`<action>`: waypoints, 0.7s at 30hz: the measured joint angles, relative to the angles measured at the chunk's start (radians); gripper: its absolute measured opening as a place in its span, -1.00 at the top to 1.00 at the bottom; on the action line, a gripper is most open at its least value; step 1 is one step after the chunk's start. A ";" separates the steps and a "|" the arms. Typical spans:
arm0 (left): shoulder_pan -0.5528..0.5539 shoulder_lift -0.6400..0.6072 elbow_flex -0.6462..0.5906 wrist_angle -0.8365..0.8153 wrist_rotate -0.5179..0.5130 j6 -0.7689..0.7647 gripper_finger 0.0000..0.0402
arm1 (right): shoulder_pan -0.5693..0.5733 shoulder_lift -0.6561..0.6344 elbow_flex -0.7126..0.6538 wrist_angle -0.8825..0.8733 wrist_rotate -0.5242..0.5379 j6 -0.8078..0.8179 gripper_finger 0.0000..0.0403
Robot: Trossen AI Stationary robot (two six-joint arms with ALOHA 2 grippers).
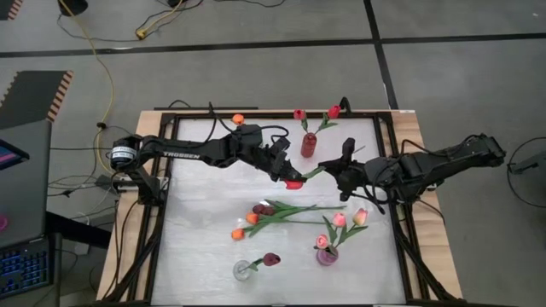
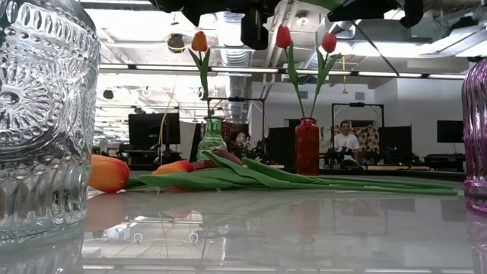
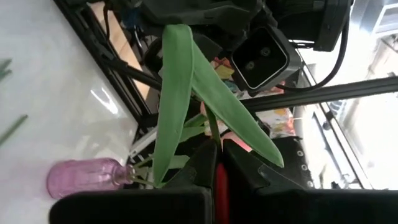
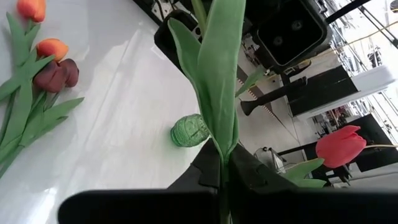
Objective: Sort flowers into vase by color
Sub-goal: Put the red flower into the red vase
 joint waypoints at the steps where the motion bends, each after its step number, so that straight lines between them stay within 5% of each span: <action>1: 0.000 0.000 0.000 0.000 -0.002 0.015 0.97 | 0.000 0.000 0.000 0.000 0.000 0.000 0.85; 14: 0.024 0.000 0.000 0.008 0.074 0.275 0.42 | 0.002 0.000 0.000 0.005 -0.011 0.005 0.85; 21: 0.072 -0.009 0.000 0.006 0.120 0.430 0.36 | 0.023 -0.005 0.000 0.004 -0.005 0.011 0.84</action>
